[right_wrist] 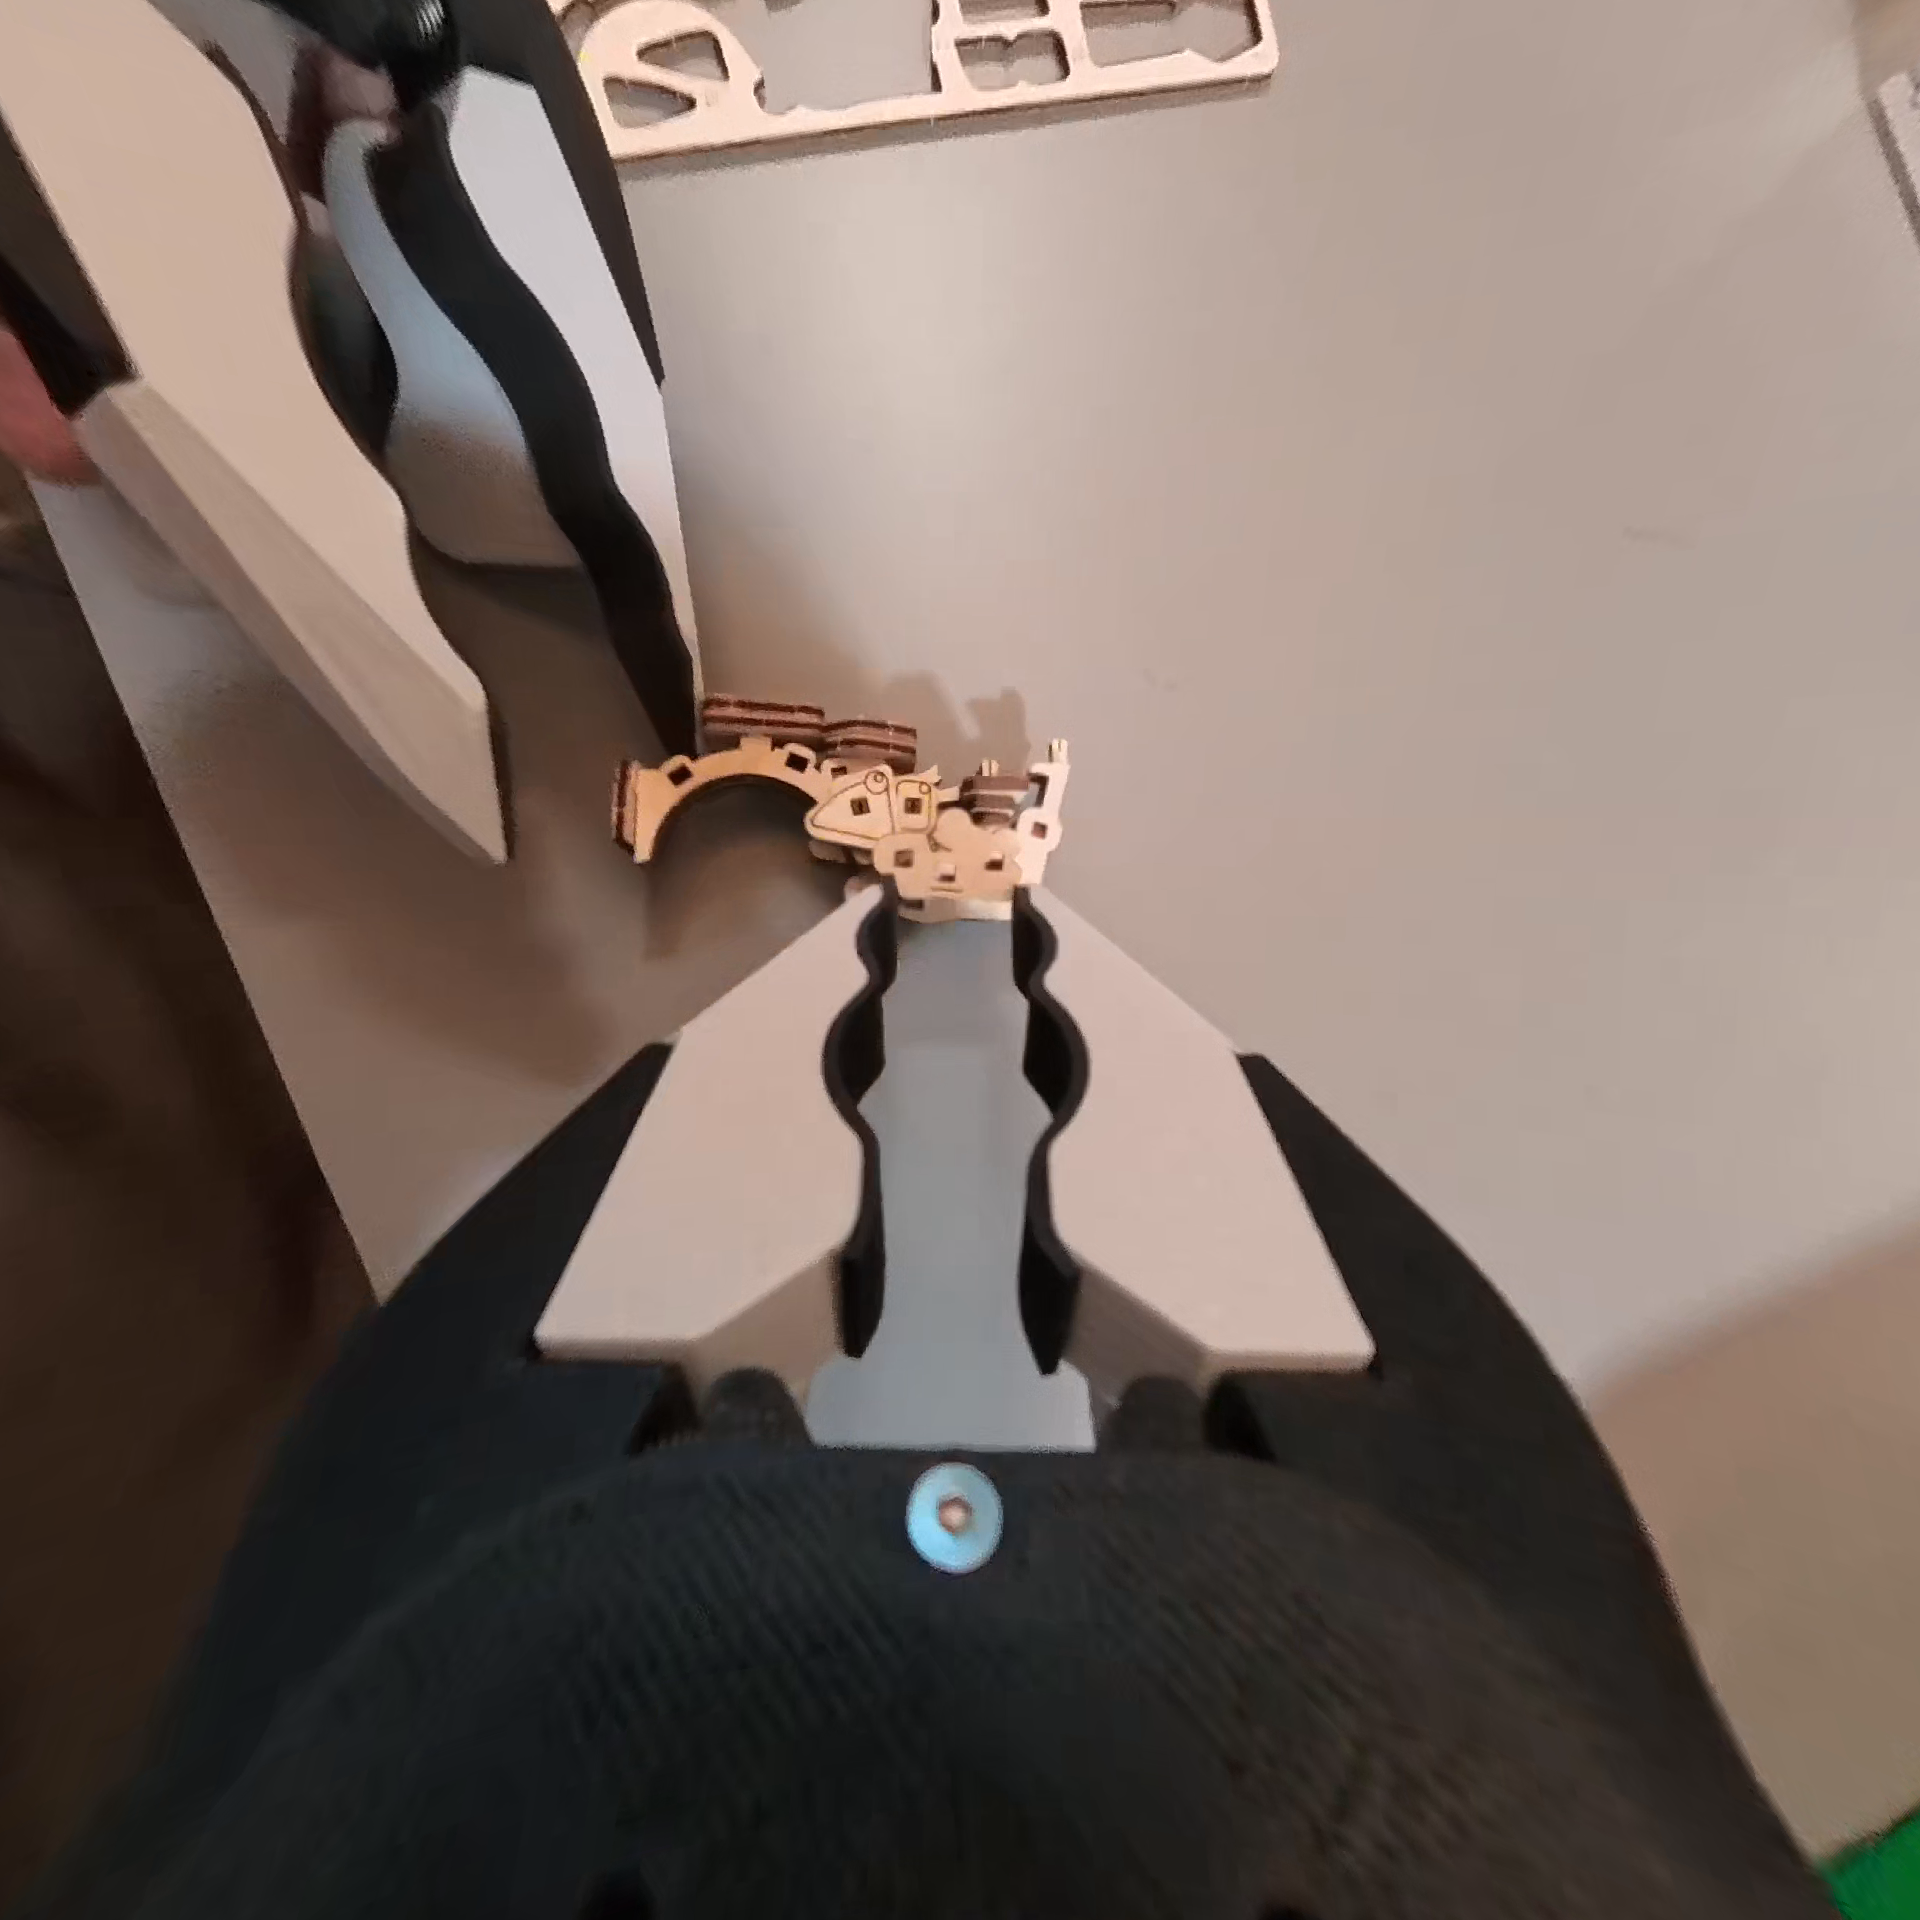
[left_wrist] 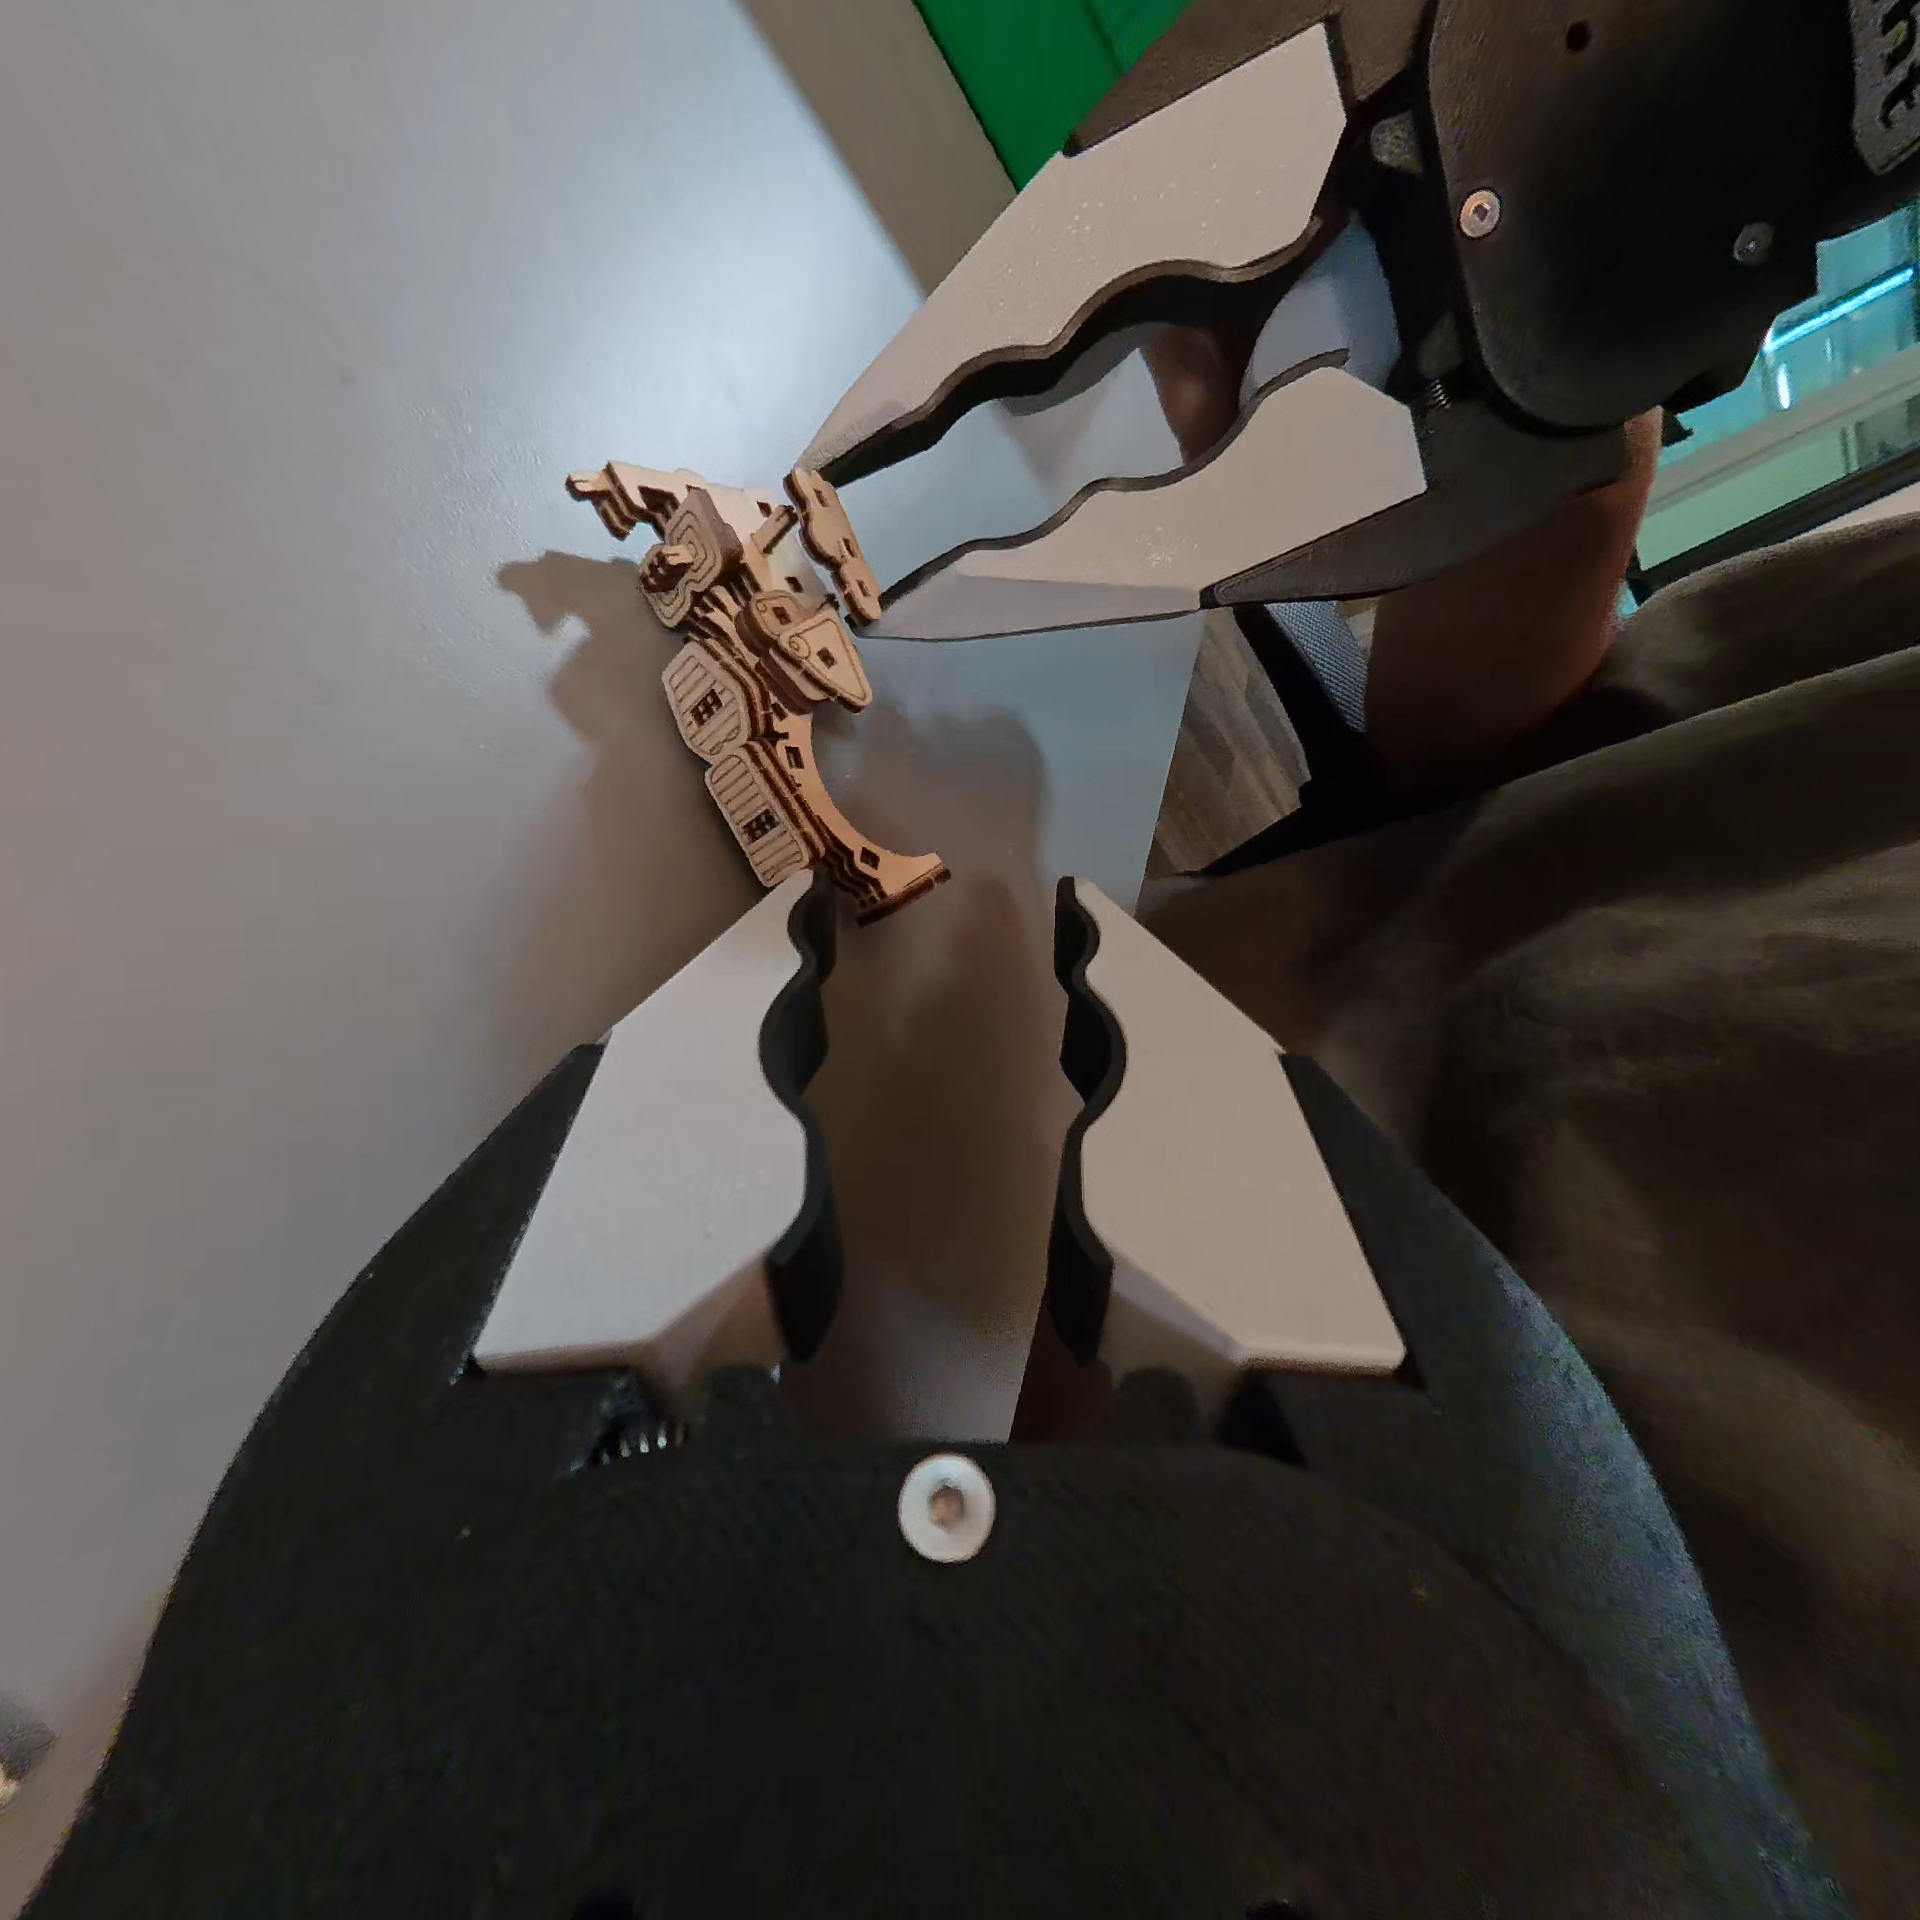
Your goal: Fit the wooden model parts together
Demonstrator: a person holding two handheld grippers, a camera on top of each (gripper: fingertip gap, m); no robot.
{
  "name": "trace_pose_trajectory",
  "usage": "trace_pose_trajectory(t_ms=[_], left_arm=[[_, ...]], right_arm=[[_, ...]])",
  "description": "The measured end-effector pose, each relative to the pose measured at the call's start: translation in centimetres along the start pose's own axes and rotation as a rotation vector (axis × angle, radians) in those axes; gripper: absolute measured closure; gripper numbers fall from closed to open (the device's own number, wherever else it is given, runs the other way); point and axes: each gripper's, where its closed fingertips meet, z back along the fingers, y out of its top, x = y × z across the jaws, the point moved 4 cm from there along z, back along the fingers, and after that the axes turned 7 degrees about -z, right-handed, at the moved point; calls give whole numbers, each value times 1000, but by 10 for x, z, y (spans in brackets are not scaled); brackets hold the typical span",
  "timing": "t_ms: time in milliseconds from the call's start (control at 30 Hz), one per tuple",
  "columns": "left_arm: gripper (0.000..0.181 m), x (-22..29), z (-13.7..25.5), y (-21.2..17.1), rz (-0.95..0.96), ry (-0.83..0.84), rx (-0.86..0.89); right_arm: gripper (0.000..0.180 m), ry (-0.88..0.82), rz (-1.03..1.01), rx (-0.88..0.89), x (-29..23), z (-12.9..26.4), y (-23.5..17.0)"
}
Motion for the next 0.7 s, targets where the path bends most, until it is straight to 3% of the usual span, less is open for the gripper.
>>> trace_pose_trajectory(t_ms=[267,700], left_arm=[[139,1,2,1,-16,13,-1],[139,0,2,1,-15,18,5]], right_arm=[[159,-1,59,-97,-1,-1,-5],[159,-15,78,-99,-2,-1,-3]])
